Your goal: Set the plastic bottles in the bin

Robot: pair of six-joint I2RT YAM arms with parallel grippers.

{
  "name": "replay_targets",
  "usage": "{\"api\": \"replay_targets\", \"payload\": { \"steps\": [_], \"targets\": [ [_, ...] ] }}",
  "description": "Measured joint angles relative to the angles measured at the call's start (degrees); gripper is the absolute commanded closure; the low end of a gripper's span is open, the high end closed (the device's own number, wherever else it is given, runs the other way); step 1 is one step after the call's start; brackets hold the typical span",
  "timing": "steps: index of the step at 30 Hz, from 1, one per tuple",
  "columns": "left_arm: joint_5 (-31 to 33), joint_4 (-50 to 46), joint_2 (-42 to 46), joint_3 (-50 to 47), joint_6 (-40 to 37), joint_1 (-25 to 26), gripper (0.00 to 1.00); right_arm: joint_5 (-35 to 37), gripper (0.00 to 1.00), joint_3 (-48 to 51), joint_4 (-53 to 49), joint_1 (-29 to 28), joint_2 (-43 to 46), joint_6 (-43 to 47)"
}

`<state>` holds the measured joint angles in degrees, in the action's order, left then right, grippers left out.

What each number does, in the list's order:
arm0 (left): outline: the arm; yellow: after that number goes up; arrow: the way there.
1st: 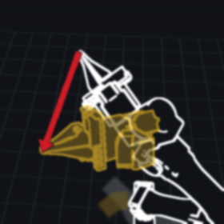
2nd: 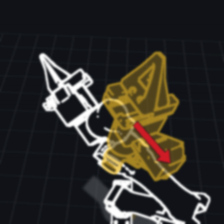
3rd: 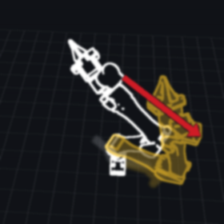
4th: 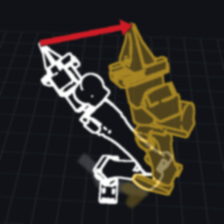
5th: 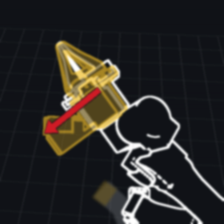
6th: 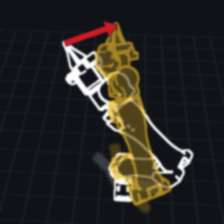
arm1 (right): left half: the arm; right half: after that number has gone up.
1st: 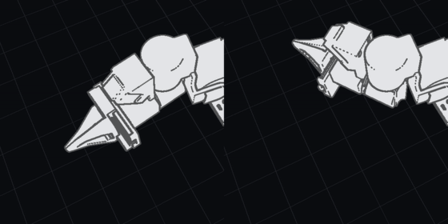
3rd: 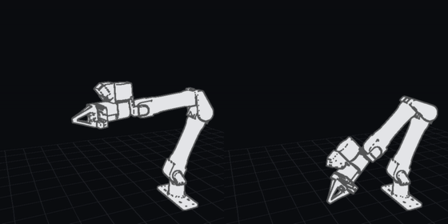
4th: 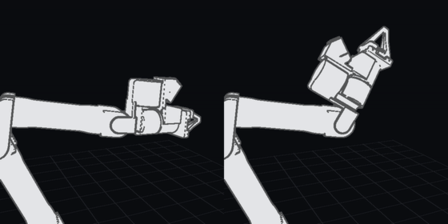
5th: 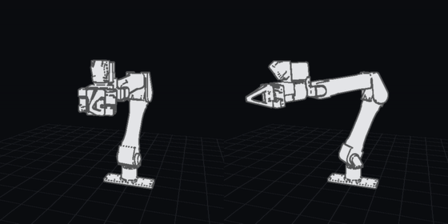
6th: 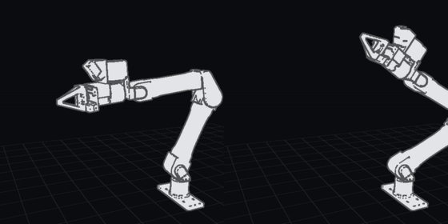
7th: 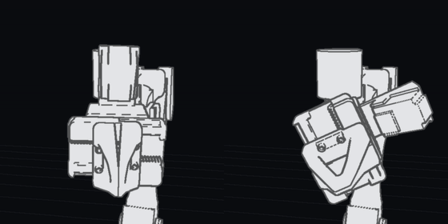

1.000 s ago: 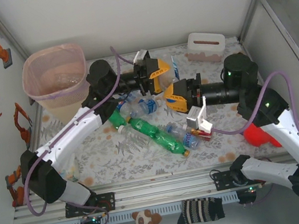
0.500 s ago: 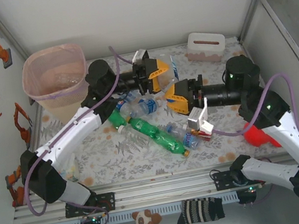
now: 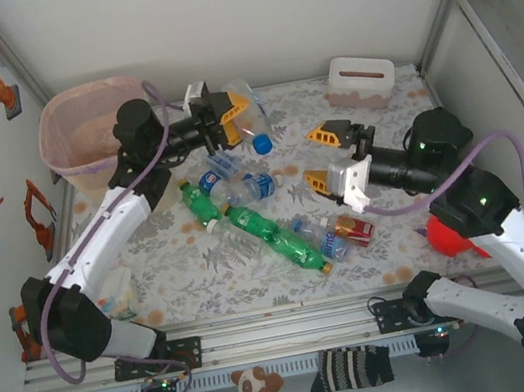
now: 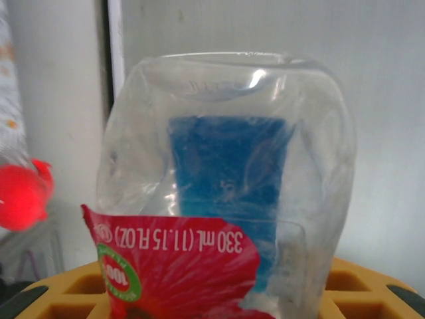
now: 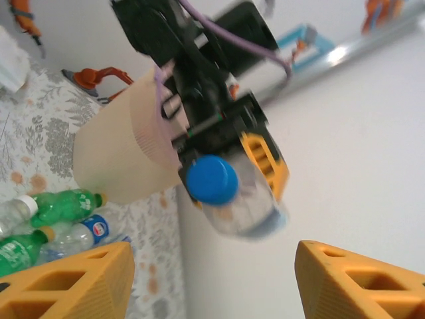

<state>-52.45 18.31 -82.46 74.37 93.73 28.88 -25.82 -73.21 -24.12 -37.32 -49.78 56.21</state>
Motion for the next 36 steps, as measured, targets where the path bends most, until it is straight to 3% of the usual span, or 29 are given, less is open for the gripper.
{"api": "replay_targets", "payload": {
  "steps": [4,10,18,27,36],
  "targets": [
    [4.9,-15.0,2.0,3.7,-11.4,-4.6,0.55,8.0,0.37,0.6,0.5,0.0,0.0,-14.7],
    [14.1,-26.8,4.4,7.0,-21.2,-10.0,0.59,18.8,0.37,1.3,0.4,0.0,-0.5,-33.5],
    [34.9,-37.0,5.9,8.3,-28.8,-13.3,0.56,24.6,0.39,3.3,0.4,0.0,-0.4,-45.7],
    [54.7,-42.9,7.3,14.9,-29.4,-17.2,0.55,27.1,0.37,4.2,0.4,0.0,-0.6,-51.2],
    [59.9,-49.1,1.9,21.5,-20.9,-24.7,0.55,31.7,0.37,3.1,-3.0,0.0,-4.3,-58.3]
  ]
}}
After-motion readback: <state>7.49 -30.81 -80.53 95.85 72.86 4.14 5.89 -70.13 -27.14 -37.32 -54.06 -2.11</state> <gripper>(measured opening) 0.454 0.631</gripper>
